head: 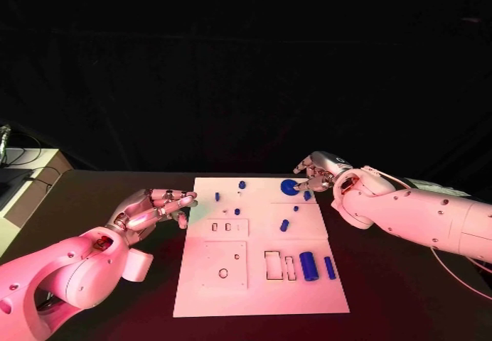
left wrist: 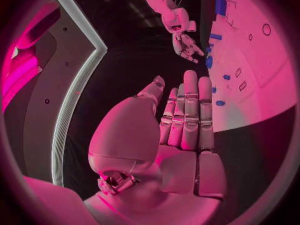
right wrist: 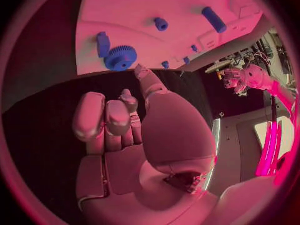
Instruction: Assemble the parts on the task board
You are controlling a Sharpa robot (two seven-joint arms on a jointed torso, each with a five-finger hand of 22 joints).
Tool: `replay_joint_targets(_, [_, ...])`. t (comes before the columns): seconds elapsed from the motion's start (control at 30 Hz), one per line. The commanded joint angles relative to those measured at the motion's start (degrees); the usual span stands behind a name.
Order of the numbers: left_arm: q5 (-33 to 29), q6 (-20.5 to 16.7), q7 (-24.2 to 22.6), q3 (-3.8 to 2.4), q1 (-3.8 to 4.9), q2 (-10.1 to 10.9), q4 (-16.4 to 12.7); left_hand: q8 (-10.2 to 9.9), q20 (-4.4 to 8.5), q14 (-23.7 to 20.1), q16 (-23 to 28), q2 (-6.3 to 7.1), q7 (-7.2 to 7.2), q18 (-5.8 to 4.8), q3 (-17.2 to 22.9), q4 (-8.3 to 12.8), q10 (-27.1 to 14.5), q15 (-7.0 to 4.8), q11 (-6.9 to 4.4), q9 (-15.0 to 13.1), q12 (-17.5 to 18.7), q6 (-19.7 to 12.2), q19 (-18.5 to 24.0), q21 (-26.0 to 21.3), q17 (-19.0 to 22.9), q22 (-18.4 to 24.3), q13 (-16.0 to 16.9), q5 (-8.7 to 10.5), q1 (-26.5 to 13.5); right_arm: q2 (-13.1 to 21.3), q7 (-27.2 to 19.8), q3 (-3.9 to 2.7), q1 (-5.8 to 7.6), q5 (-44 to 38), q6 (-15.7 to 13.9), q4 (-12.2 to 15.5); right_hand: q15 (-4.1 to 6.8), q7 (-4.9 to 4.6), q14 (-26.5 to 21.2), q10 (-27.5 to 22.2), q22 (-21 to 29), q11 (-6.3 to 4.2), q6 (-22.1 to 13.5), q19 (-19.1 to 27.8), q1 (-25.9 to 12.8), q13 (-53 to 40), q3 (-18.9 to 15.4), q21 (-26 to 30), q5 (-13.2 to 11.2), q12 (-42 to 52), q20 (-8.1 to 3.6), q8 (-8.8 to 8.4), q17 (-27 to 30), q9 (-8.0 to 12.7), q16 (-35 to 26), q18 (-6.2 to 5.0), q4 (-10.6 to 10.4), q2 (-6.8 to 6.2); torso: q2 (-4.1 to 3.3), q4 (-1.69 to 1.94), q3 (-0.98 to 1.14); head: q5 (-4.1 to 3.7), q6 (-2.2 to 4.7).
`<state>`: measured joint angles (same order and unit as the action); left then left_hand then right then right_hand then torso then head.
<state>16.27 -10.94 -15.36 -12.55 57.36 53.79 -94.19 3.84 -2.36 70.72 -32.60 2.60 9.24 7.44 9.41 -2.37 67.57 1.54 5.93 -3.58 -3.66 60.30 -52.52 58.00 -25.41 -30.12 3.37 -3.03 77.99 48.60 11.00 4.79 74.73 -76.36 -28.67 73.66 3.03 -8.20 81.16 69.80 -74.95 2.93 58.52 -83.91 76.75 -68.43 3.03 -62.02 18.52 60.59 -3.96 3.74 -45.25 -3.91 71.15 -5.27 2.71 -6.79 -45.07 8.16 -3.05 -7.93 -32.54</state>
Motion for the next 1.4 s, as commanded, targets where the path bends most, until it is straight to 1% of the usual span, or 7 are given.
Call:
replay_joint_targets(0.03, [0.29,1.04,-0.84,-0.04,0.02,-0.19,0.06,-0.22,0.08,-0.42,-0.24,-0.47,-0.25,1.07,-0.31,0.05,-0.38,0.09,-0.02,-0.07,0.25,-0.29,0.41,0.38,0.09,0.09,0.08,0.09,-0.1,0.02,1.59,-0.05,0.06,2.07,5.07,-0.71,-0.34,-0.06,0.02,2.63,-8.69,-1.26,0.31,-2.81,-0.28,-1.79,-0.02,-1.76,0.29,1.23,0.47,0.33,-1.27,-0.06,0.26,0.19,-0.63,-0.66,-0.1,0.16,0.09,-0.28,-0.12])
replay_joint_targets(0.2, [0.34,1.06,-0.84,-0.04,0.01,-0.33,0.27,-0.22,0.09,-0.44,-0.34,-0.54,-0.31,1.07,-0.39,0.13,-0.4,0.07,-0.04,-0.07,0.25,-0.27,0.45,0.5,0.06,0.15,0.09,0.09,-0.02,-1.04,2.26,-0.06,0.07,2.13,6.04,-2.12,-0.46,-0.12,0.2,2.81,-8.89,-1.18,0.04,-2.56,-0.32,-2.95,0.13,-3.59,0.24,0.96,0.65,0.31,-2.87,-0.06,0.37,0.23,-1.18,-0.97,-0.29,0.19,0.31,-0.24,-0.17])
replay_joint_targets(0.27, [0.34,1.07,-0.83,-0.04,0.01,-0.39,0.33,-0.22,0.09,-0.44,-0.34,-0.54,-0.31,1.07,-0.39,0.13,-0.4,0.07,-0.04,-0.07,0.25,-0.27,0.45,0.5,0.06,0.15,0.09,0.09,-0.02,-1.6,2.61,-0.06,0.07,2.6,6.32,-2.8,-0.43,-0.04,0.25,2.89,-9.05,-1.23,0.34,-2.62,-0.35,-3.05,0.18,-4.23,0.84,1.01,0.65,0.43,-3.07,-0.1,0.42,0.35,-1.24,-0.86,-0.28,0.22,0.25,-0.24,-0.3])
replay_joint_targets(0.43, [0.36,1.12,-0.77,-0.04,0.01,-0.52,0.47,-0.22,0.09,-0.44,-0.34,-0.54,-0.31,1.07,-0.39,0.13,-0.4,0.07,-0.04,-0.07,0.25,-0.27,0.45,0.5,0.06,0.15,0.09,0.09,-0.02,-2.97,3.1,-0.06,0.07,3.62,6.84,-4.4,-0.44,-0.08,0.35,3.04,-9.3,-1.22,0.28,-2.71,-0.49,-3.4,0.16,-5.49,1.39,1.2,0.63,0.31,-3.75,-0.07,0.66,0.55,-1.2,-0.67,-0.41,0.38,0.39,-0.39,-0.42])
replay_joint_targets(0.7, [0.38,1.09,-0.7,-0.04,0.01,-0.58,0.62,-0.22,0.09,-0.44,-0.34,-0.54,-0.31,1.07,-0.39,0.13,-0.4,0.07,-0.04,-0.07,0.25,-0.27,0.45,0.5,0.06,0.15,0.09,0.09,-0.02,-4.32,3.41,-0.06,0.08,4.13,7.33,-5.69,-0.46,-0.09,0.41,3.1,-9.42,-1.19,0.28,-2.69,-0.63,-3.63,0.16,-6.18,1.51,1.29,0.66,0.29,-4.23,-0.06,0.81,0.64,-1.22,-0.53,-0.39,0.27,0.32,-0.38,-0.61])
replay_joint_targets(1.1, [0.4,1.16,-0.55,-0.04,0.02,-0.67,0.73,-0.22,0.09,-0.44,-0.34,-0.54,-0.31,1.07,-0.39,0.13,-0.4,0.07,-0.04,-0.07,0.25,-0.27,0.45,0.5,0.06,0.15,0.09,0.09,-0.02,-5.62,3.59,-0.06,0.21,4.68,7.72,-6.98,-0.47,-0.04,0.43,3.25,-9.47,-1.21,0.45,-2.66,-1.05,-3.82,0.1,-6.52,1.49,1.44,0.68,0.33,-4.64,-0.08,0.94,0.66,-1.5,-0.35,-0.36,0.28,0.36,-0.37,-0.86])
replay_joint_targets(1.4, [0.46,1.21,-0.38,-0.04,0.02,-0.64,0.76,-0.23,0.11,-0.5,-0.45,-0.71,-0.25,1.06,-0.5,0.16,-0.43,0.08,-0.02,-0.07,0.25,-0.28,0.54,0.75,0.08,0.4,0.08,0.09,0.02,-5.86,3.62,-0.06,0.34,5.86,9.0,-7.38,-0.31,0.22,0.48,3.58,-9.57,-1.44,1.39,-2.65,-1.56,-4.1,0.31,-7.08,2.88,1.69,0.6,0.33,-5.01,-0.05,1.04,0.77,-1.67,0.58,-0.37,0.25,0.34,-0.34,-0.91])
